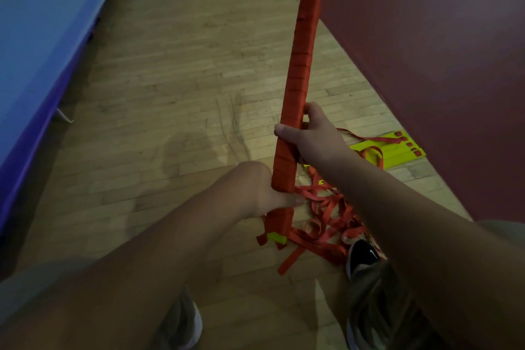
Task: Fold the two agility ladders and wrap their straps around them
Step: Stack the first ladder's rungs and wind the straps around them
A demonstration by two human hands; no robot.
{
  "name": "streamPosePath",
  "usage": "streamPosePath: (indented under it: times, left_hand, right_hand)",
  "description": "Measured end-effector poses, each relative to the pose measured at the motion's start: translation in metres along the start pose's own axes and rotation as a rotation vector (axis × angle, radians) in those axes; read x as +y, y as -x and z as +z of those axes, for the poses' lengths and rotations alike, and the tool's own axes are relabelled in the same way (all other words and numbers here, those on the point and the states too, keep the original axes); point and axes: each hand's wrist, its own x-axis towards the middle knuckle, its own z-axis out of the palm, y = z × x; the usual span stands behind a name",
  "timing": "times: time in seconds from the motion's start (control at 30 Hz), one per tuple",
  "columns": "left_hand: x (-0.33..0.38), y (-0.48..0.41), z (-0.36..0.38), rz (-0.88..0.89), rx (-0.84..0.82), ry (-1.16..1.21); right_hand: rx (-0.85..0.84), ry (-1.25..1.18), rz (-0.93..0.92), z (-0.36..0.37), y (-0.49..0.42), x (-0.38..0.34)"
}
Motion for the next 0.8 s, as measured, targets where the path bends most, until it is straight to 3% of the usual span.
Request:
streamPosePath:
  times: [0.23, 0.5, 0.67, 0.8]
  left_hand:
    - [-0.012, 0.001, -0.018, 0.114, -0.183, 0.12]
    - [-0.022, 0.004, -0.031, 0.211, -0.304, 0.233]
    - [-0.027, 0.005, -0.036, 0.222, -0.359, 0.287]
    - [-0.031, 0.004, -0.041, 0.233, -0.359, 0.289]
  right_hand:
    - [-0.079, -0.316, 0.14, -0.004, 0.002, -0.013]
    - [-0.186, -0.239, 0.091, -0.016, 0.006, -0.021]
    - [-0.36, -0.276, 0.087, -0.021, 0.011, -0.028]
    - [-0.378, -0.264, 0.038, -0.021, 0.01, -0.026]
